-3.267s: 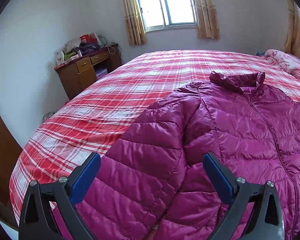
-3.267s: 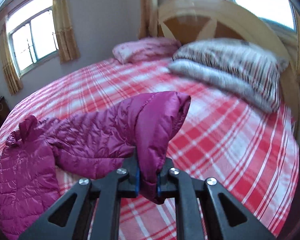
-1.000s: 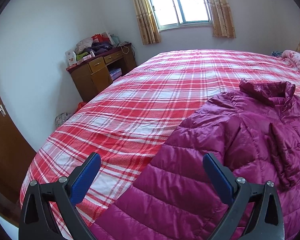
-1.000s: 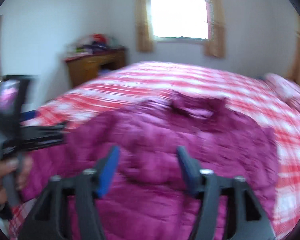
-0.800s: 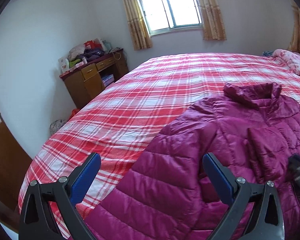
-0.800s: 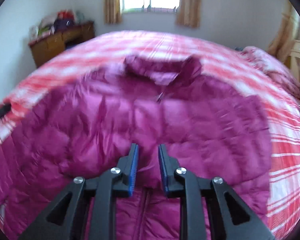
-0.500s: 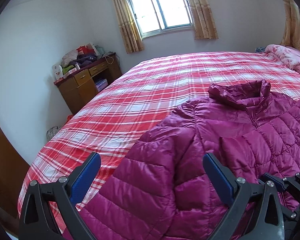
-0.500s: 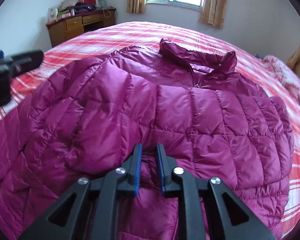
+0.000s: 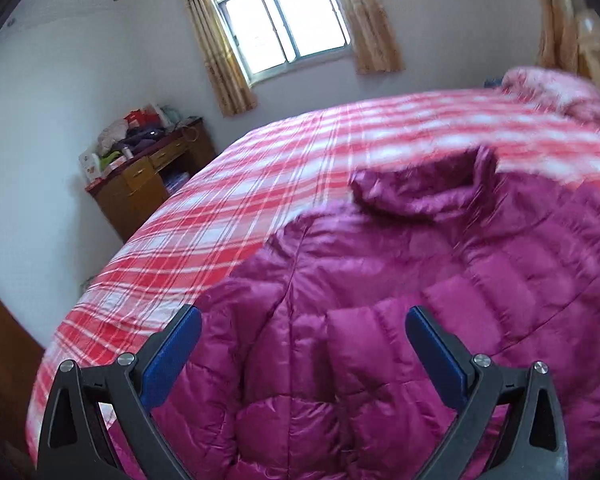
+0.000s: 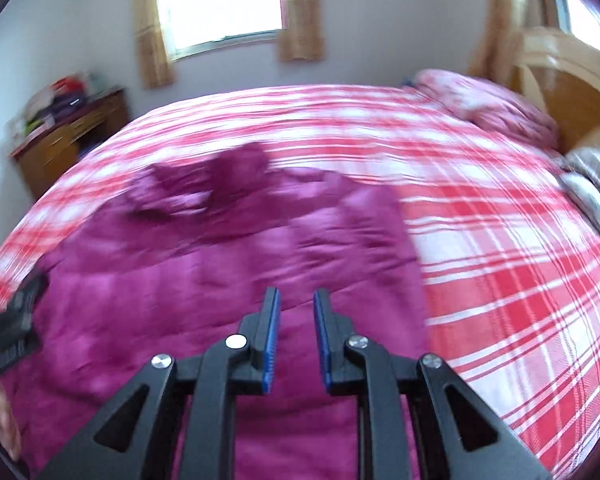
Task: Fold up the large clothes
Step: 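Open the right gripper and withdraw it from the folded sleeve, then move the left gripper to the cuff of the other sleeve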
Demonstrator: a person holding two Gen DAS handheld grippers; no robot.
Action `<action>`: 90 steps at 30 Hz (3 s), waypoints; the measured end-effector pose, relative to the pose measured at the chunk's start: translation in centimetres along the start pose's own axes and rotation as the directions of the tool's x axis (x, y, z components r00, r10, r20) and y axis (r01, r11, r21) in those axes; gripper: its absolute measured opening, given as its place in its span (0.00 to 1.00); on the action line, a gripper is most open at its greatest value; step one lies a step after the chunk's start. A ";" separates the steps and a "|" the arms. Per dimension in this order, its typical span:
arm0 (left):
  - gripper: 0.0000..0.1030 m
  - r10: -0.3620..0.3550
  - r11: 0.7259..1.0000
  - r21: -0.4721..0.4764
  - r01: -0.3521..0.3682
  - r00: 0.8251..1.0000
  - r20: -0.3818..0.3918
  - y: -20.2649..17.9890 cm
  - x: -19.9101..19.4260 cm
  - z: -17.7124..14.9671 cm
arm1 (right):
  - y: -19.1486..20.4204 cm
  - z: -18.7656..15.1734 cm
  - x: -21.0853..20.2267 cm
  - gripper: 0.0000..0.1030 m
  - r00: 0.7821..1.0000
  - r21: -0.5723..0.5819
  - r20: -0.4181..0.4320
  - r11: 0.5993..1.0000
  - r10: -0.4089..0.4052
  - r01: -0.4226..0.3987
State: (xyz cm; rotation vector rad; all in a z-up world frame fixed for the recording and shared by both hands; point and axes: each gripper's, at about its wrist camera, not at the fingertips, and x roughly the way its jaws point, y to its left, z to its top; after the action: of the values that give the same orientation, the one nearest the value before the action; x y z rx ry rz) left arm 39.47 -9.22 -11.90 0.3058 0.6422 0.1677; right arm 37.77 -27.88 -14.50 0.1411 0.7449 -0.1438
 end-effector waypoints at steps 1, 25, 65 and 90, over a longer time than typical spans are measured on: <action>0.99 0.031 0.999 0.010 -0.031 0.999 -0.026 -0.3 1.0 -0.5 | -0.8 0.0 0.9 0.20 1.000 0.010 -0.025 1.000 -0.009 0.009; 0.99 -0.077 0.997 -0.029 0.073 0.974 -0.214 -2.9 5.6 -0.8 | -1.5 -2.1 2.8 0.21 0.994 -0.051 -0.097 0.997 0.045 -0.050; 0.99 -0.174 0.975 -0.175 0.136 0.959 -0.222 -1.3 7.1 -1.7 | -1.8 3.0 8.5 0.24 0.992 -0.013 -0.123 1.000 -0.009 0.008; 0.99 -0.169 0.976 -0.170 0.133 0.961 -0.219 -1.4 7.1 -1.7 | 5.8 -3.1 4.8 0.67 0.990 -0.210 -0.136 0.977 0.020 -0.049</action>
State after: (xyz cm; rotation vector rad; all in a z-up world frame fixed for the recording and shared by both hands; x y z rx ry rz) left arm 44.07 -8.36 -17.65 0.0865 0.8768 0.1057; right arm 40.25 -22.07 -19.62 -0.0407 0.8857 -0.0206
